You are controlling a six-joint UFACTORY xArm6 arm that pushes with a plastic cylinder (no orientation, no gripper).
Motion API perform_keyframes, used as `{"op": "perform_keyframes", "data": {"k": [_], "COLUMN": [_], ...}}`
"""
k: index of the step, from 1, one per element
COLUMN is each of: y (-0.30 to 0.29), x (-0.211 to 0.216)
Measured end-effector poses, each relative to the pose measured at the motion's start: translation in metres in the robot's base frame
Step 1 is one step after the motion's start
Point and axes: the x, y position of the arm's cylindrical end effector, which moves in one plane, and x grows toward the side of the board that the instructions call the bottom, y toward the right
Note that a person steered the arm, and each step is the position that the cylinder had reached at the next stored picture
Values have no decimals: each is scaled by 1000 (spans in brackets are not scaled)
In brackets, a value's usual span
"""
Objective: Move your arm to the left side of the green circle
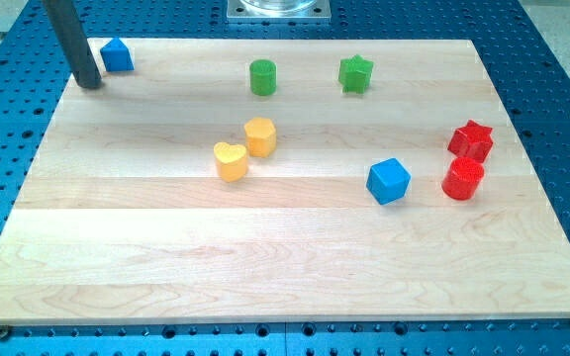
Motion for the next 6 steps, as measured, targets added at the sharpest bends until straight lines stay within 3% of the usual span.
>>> {"op": "perform_keyframes", "data": {"k": [2,6], "y": [16,126], "x": [5,-11]}}
